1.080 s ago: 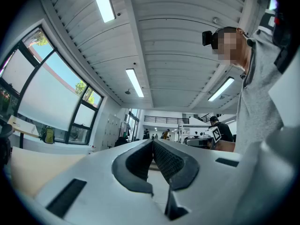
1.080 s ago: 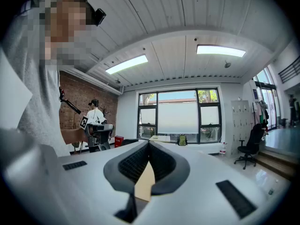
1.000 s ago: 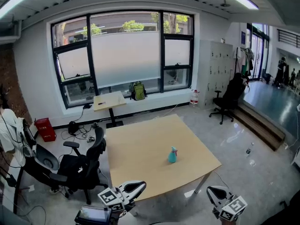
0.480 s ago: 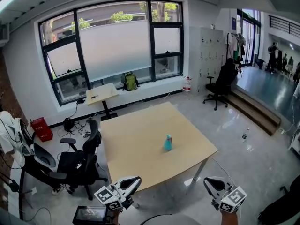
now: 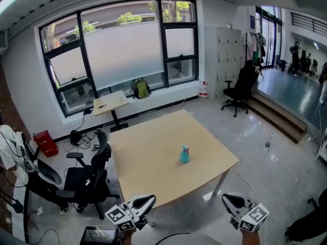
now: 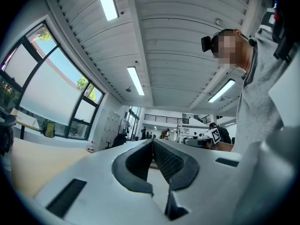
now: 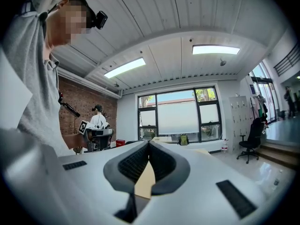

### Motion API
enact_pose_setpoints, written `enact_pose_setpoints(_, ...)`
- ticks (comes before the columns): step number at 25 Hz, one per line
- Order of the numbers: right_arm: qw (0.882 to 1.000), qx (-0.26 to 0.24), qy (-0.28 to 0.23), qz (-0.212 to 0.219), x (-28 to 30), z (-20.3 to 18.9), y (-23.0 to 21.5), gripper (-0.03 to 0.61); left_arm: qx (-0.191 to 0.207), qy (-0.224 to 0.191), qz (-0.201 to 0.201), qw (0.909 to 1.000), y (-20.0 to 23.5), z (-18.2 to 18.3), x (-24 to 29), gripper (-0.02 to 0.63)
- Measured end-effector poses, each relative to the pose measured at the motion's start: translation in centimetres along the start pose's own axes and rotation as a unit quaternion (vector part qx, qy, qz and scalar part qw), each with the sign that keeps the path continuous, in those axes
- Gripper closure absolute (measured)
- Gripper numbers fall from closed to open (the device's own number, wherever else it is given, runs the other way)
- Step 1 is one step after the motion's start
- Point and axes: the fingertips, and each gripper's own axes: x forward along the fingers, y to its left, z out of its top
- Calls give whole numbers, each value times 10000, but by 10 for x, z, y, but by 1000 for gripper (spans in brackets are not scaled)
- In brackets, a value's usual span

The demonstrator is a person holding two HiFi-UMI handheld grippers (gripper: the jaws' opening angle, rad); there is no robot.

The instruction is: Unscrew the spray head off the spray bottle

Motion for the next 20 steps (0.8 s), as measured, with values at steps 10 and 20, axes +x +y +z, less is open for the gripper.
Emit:
enact_pose_setpoints(10, 10000, 12, -17, -70, 12, 1, 7, 574, 37, 23, -101, 9999, 5, 7, -6, 611)
enact_pose_setpoints(20, 9999, 74, -2, -112, 21, -1, 9, 574, -35, 54, 2, 10000, 15, 6, -18, 611)
